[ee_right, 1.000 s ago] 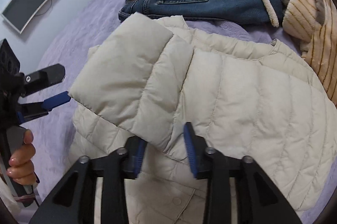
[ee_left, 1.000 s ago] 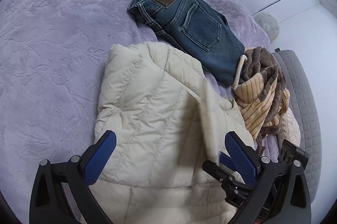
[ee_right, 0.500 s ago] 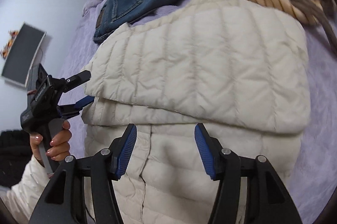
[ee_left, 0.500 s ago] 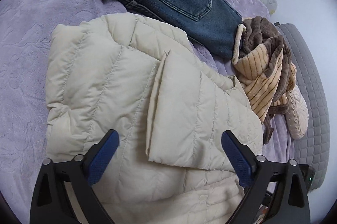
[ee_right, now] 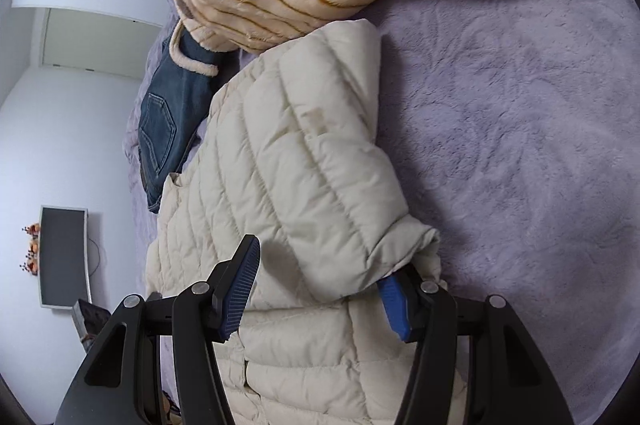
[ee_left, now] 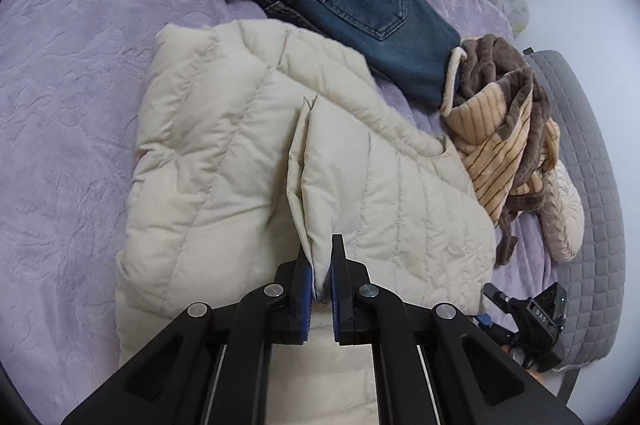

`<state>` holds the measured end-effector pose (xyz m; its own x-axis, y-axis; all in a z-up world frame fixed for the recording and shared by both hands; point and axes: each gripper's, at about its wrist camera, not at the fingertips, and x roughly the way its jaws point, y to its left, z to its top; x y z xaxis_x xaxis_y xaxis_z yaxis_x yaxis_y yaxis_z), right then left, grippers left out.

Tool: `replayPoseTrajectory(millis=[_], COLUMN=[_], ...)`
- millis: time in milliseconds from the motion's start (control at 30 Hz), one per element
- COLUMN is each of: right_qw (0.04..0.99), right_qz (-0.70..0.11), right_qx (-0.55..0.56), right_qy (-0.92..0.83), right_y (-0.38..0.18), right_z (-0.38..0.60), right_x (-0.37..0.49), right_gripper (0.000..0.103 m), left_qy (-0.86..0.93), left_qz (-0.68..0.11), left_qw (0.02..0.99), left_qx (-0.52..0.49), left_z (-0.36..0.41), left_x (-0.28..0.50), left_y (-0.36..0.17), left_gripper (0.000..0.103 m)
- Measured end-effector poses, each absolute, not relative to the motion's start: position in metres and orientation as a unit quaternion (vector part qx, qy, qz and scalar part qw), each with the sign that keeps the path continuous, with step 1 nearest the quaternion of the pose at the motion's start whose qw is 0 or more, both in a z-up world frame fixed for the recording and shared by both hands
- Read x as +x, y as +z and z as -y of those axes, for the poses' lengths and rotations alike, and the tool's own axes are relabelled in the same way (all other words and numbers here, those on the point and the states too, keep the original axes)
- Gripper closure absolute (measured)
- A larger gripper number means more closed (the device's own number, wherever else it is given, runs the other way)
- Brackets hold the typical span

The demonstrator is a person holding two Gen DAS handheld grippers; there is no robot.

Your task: Fold large clothes

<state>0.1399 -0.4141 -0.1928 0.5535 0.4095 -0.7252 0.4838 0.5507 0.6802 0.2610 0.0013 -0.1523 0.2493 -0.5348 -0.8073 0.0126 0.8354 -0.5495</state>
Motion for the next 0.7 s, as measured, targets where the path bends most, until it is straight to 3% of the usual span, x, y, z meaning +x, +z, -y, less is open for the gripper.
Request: replayPoseTrajectory(millis=[467, 700], right_qw=[0.738, 0.756], right_qz=[-0.490, -0.513], right_qx=[0.463, 0.407], right_qy=[-0.034, 0.001], right_y=[-0.213, -0.185], right_z=[0.416, 0.399], right_x=[0.154, 0.156], right_gripper=[0.042, 0.042], left_qy=[-0.165, -0.157], left_qz=[-0.597, -0.598], left_qw=[0.773, 0.772], left_qx=[-0.140, -0.147], left_z=[0.006, 0.006], left_x=[0.236, 0.236], left_y=[-0.167, -0.171], left_gripper=[0.094, 0.094])
